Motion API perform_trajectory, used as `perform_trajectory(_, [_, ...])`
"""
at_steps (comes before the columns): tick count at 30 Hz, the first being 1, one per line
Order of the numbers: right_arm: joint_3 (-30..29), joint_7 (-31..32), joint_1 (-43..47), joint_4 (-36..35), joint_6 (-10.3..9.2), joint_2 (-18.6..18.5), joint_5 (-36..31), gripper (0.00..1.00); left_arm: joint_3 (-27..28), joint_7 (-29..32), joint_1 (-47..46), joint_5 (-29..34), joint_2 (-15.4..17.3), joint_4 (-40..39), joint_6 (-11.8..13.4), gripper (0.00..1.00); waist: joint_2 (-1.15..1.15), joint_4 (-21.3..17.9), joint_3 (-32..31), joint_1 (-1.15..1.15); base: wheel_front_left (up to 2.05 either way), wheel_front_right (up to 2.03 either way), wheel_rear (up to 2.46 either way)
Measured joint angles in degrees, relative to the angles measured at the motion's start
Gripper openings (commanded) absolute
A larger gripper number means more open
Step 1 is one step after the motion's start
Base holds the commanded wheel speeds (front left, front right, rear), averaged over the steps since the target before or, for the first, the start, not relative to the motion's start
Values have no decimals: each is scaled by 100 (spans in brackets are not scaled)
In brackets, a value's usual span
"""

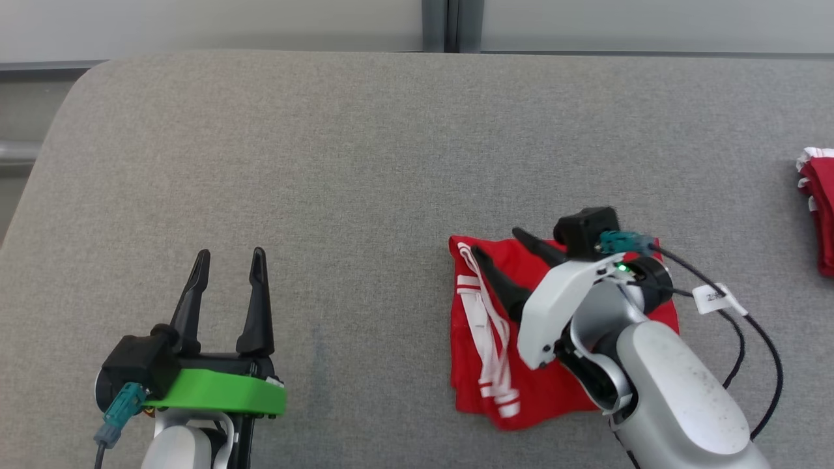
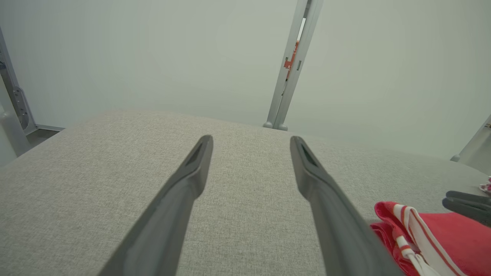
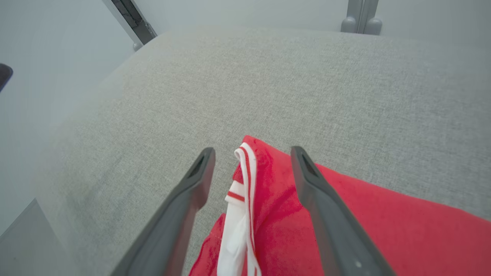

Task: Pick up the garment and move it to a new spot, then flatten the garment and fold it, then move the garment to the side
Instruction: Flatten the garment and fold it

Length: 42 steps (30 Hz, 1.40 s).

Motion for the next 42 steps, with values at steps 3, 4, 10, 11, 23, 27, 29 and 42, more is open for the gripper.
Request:
perform_trajectory(3, [-404,-543,-19,-307,0,41,47,100,14,0,34,35,0,-5,0,100,0,-76,-83,0,0,0,0])
perform_trajectory(4, [-525,-654,-19,-382,0,43,29,100,15,0,40,42,0,-7,0,100,0,-98,-106,0,0,0,0])
perform_trajectory(10, [-1348,-1281,446,-569,2,-119,-417,100,-11,0,81,53,-1,-23,0,100,0,-281,-257,0,0,0,0])
perform_trajectory(11, [-1489,-1348,530,-557,2,-148,-495,100,-25,0,98,53,-1,-22,0,100,0,-307,-275,0,0,0,0])
perform_trajectory(23, [-2480,-2875,1561,-174,0,-260,-1191,100,37,0,265,71,-2,87,-1,100,0,-651,-528,0,0,0,0])
perform_trajectory(27, [-2157,-3136,1574,276,4,-378,-1214,100,145,0,333,153,-2,155,-1,100,0,-767,-649,0,0,0,0])
perform_trajectory(29, [-2056,-3222,1545,479,5,-378,-1129,100,205,0,435,169,-2,213,-1,100,0,-814,-732,0,0,0,0])
perform_trajectory(42, [-1578,-3404,1123,1115,4,-434,-682,100,383,0,605,207,-2,469,0,100,0,-1012,-1061,0,0,0,0])
